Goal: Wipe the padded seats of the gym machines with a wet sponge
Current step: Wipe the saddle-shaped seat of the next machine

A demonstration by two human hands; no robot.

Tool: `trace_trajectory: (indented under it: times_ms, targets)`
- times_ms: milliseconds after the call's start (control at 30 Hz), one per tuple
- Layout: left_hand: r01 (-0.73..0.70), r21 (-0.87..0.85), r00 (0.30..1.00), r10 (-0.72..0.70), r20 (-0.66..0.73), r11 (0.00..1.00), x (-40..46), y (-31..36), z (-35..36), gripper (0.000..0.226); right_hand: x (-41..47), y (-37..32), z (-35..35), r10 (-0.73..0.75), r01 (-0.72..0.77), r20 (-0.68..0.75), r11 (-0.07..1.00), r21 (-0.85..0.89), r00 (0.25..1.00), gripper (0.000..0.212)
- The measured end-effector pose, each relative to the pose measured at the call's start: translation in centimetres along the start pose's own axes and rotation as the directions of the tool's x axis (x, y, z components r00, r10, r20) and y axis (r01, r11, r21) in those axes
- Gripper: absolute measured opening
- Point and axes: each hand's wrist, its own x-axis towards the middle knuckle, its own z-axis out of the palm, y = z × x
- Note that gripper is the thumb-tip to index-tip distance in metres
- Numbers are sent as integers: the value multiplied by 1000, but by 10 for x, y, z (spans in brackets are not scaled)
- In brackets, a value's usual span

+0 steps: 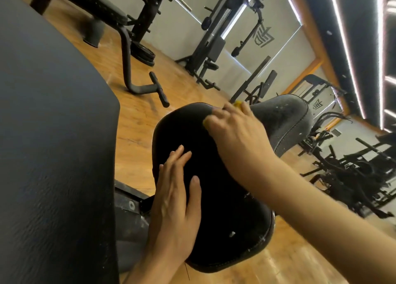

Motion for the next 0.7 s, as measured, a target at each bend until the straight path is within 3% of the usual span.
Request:
trace_trajectory:
  times_ms: [133, 300, 433, 500, 567, 633, 700]
  targets:
    - [24, 21, 1000, -24, 9, 1000, -1, 0, 0, 52, -54, -6, 2, -111, 114, -42, 991, 72, 993, 39]
    - [-3, 2, 1000, 3, -3, 1000, -2, 0, 1, 52, 53, 12, 4, 120, -133, 72, 964, 230, 990, 28]
    - [-11, 20, 1000, 11, 1, 1000, -3, 1, 1, 50, -15, 0, 6, -91, 85, 49, 990, 116, 995, 50]
    - [-13, 15, 1000, 13, -4, 1000, -3, 2, 2, 51, -38, 0, -9, -169, 159, 57, 977, 143, 984, 51]
    - [-14, 8, 1000, 14, -8, 1000, -2, 2, 1, 52, -8, 17, -7, -79, 68, 80, 989, 128, 994, 38]
    - [-7, 2, 1000, 7, 0, 1000, -3, 1, 1, 52, 29, 29, -9, 148, -154, 79, 985, 74, 986, 30]
    - [-14, 6, 1000, 14, 13, 1000, -3, 1, -1, 51, 27, 27, -6, 187, -190, 64, 981, 49, 980, 33]
